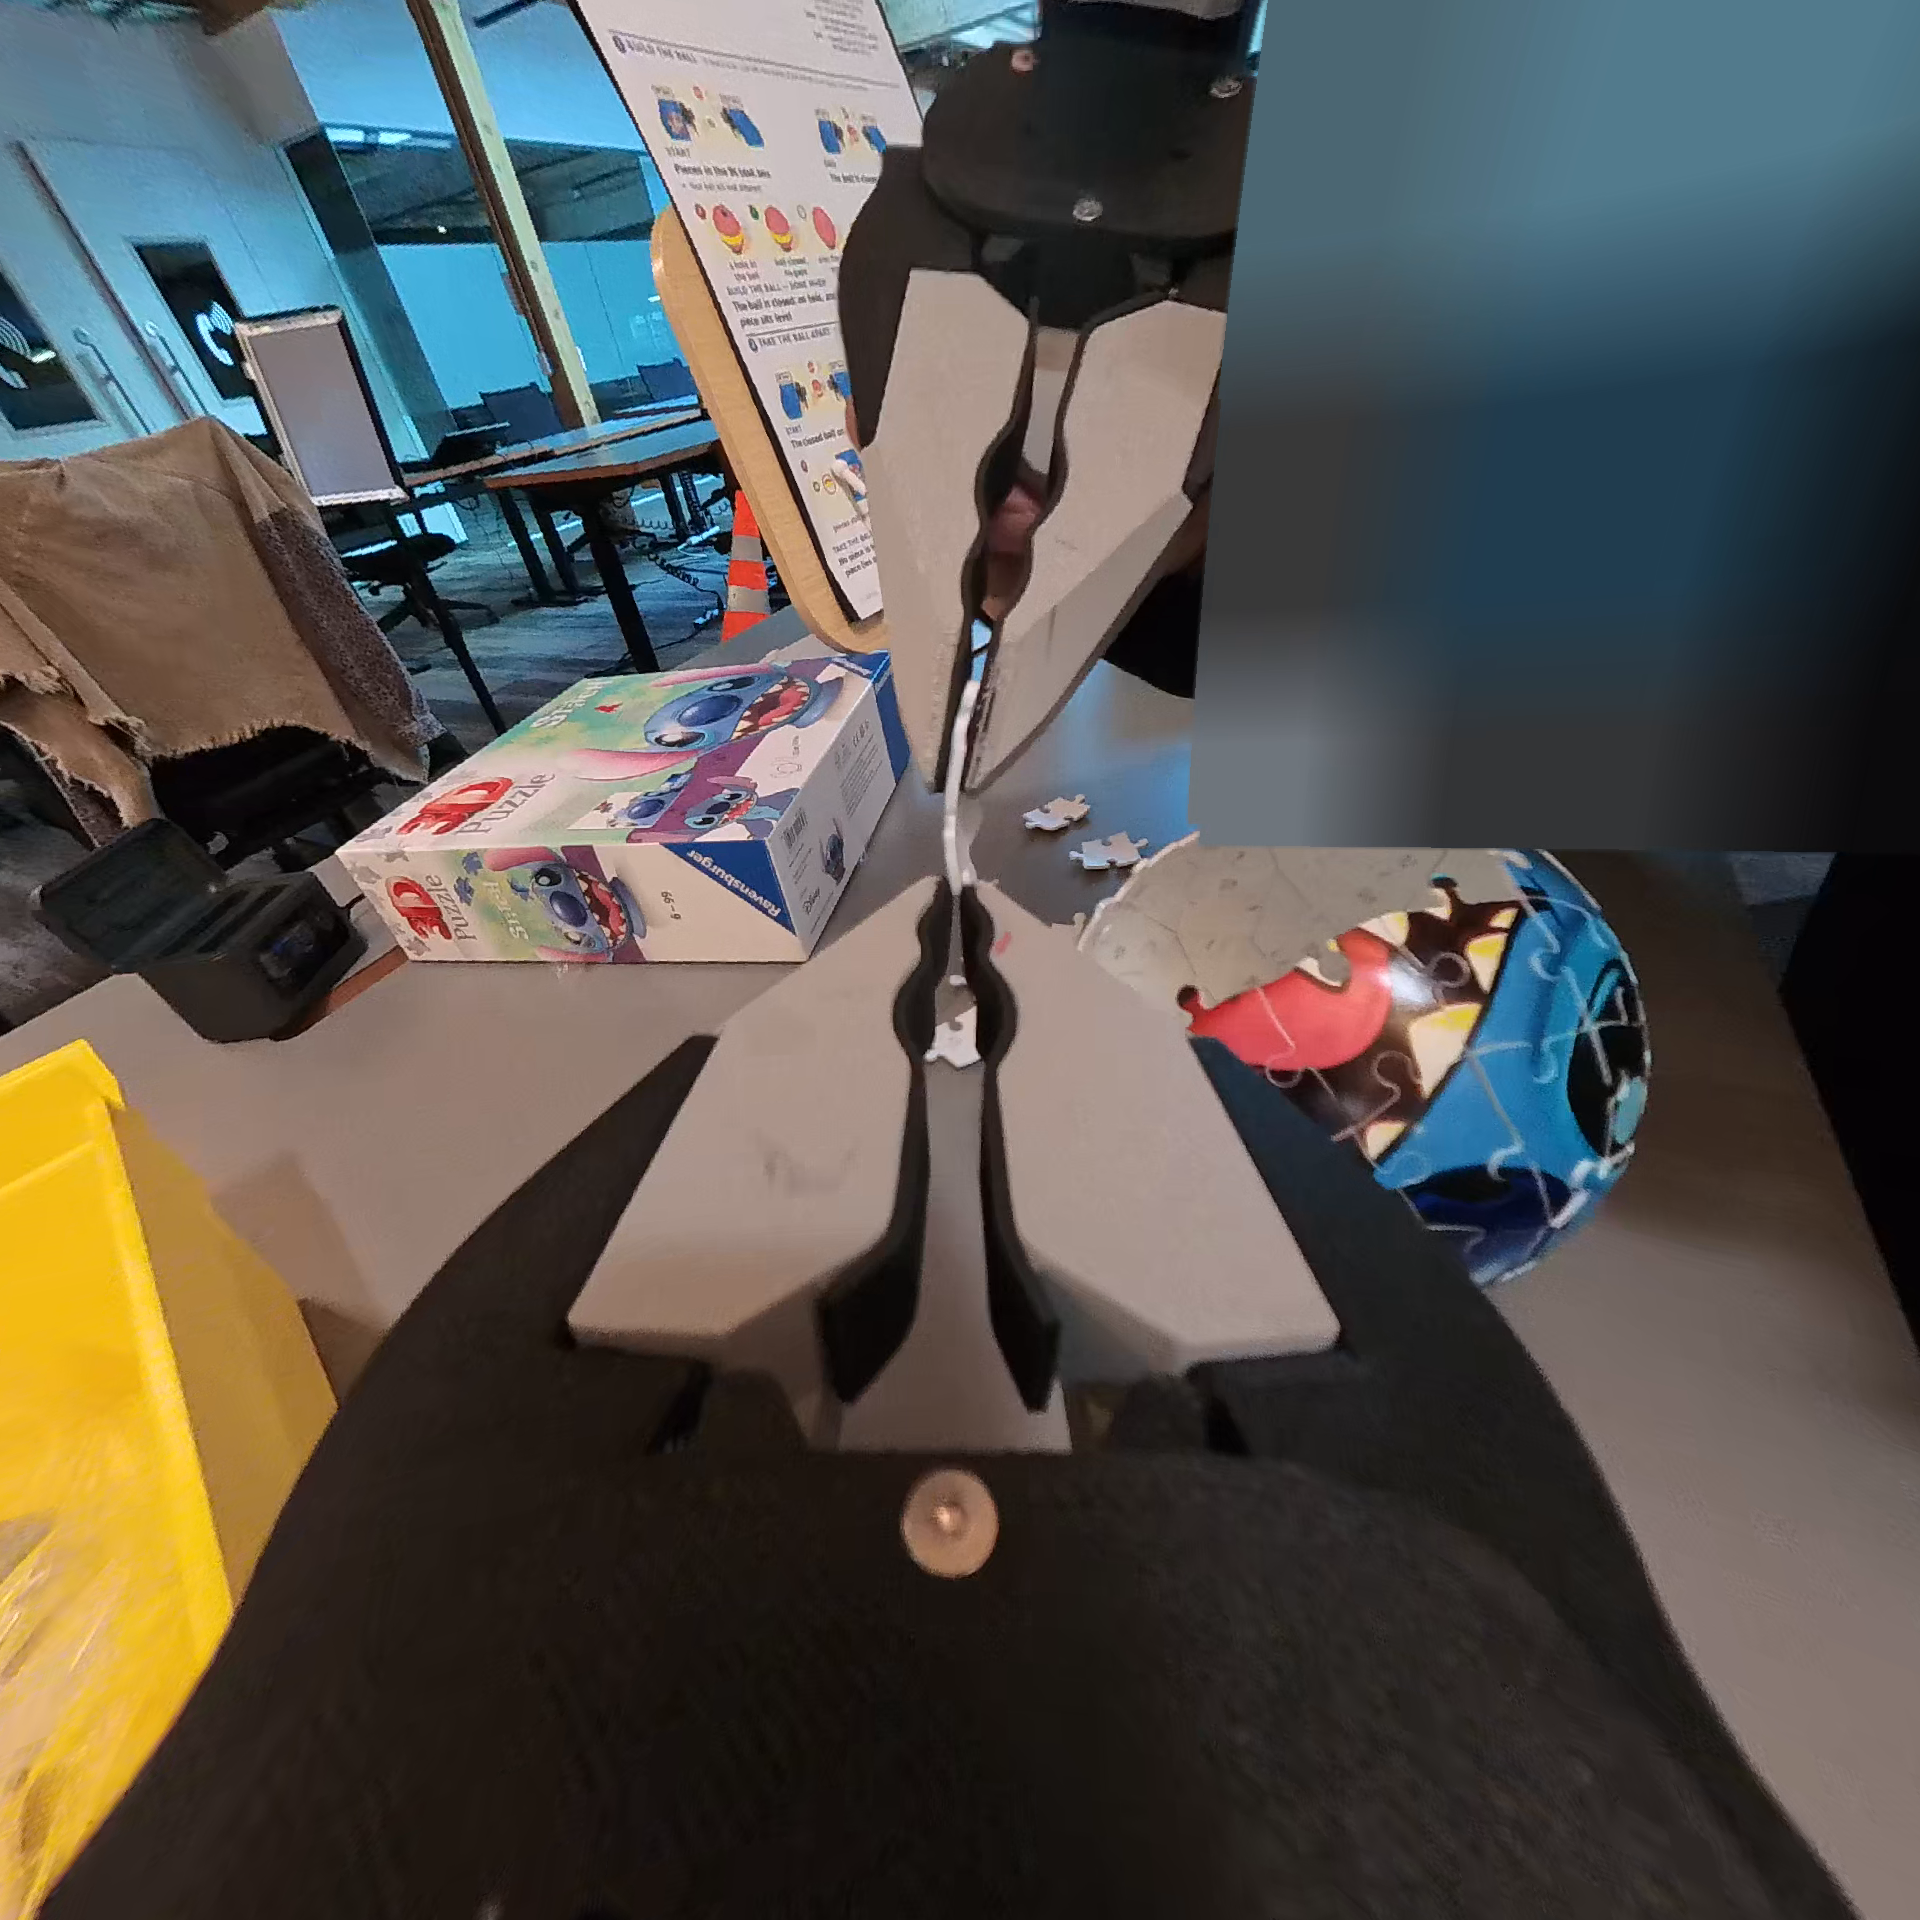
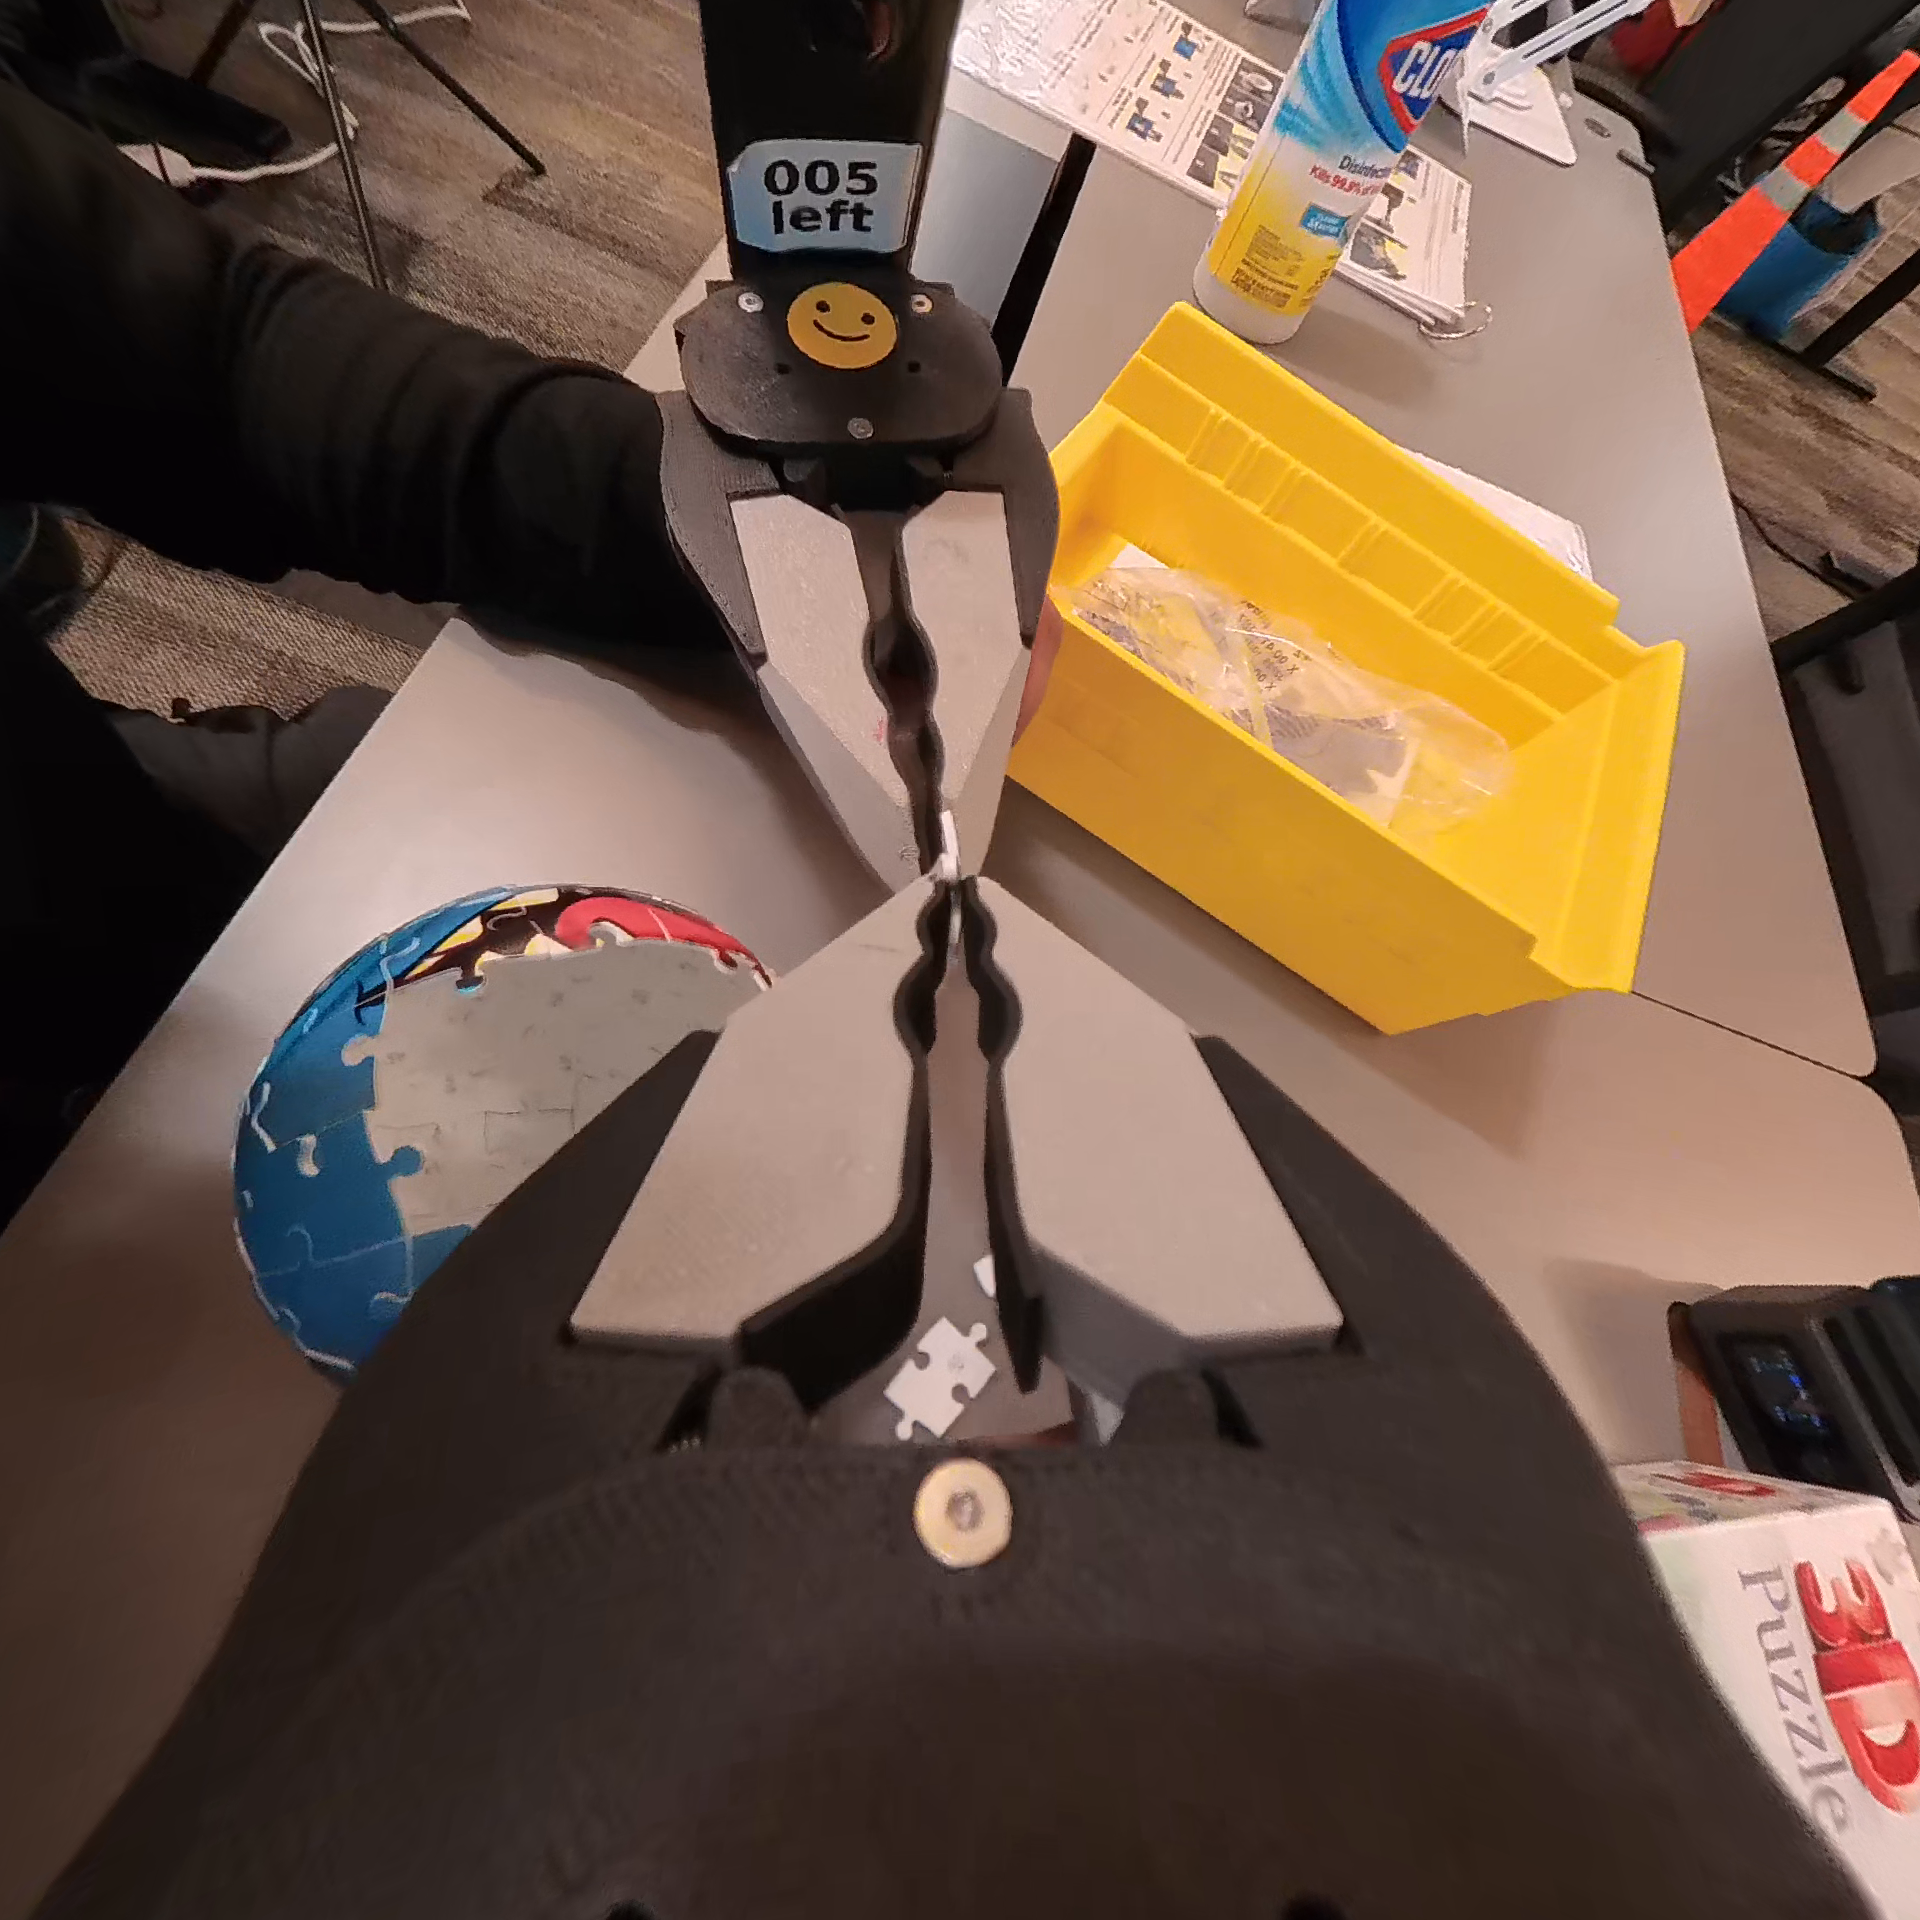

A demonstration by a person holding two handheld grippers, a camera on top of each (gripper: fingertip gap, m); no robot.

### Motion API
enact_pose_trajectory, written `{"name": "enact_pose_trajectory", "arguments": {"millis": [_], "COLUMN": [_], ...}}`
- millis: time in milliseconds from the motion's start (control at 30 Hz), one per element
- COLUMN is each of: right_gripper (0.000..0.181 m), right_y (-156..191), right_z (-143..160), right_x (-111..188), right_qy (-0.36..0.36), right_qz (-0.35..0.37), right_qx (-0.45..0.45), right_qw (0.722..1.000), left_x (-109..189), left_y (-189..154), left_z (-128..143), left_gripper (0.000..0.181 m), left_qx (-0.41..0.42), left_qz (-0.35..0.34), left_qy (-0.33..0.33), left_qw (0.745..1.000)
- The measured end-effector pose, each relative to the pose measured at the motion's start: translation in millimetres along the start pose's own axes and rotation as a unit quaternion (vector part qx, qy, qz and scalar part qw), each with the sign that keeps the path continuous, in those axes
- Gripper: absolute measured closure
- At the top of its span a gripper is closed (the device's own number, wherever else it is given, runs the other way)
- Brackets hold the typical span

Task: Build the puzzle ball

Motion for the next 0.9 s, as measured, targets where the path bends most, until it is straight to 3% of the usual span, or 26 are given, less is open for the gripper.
{"name": "enact_pose_trajectory", "arguments": {"millis": [433, 900], "right_gripper": [0.181, 0.181], "right_y": [0.4, 0.8], "right_z": [0.0, 0.5], "right_x": [-2.7, -1.8], "right_qy": [-0.009, -0.006], "right_qz": [0.000, 0.002], "right_qx": [-0.004, 0.005], "right_qw": [1.000, 1.000], "left_x": [0.0, 1.8], "left_y": [-2.8, 1.0], "left_z": [0.7, -2.4], "left_gripper": [0.176, 0.181], "left_qx": [-0.008, 0.017], "left_qz": [0.005, 0.002], "left_qy": [-0.003, -0.004], "left_qw": [1.000, 1.000]}}
Point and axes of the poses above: each gripper's, where its closed fingertips meet, x back along the fingers, z out of its underside, y = z × x across the jaws, the point moved 7 cm from there along x, back along the fingers, and after that the axes turned 12 degrees about x, right-handed, at the moved point
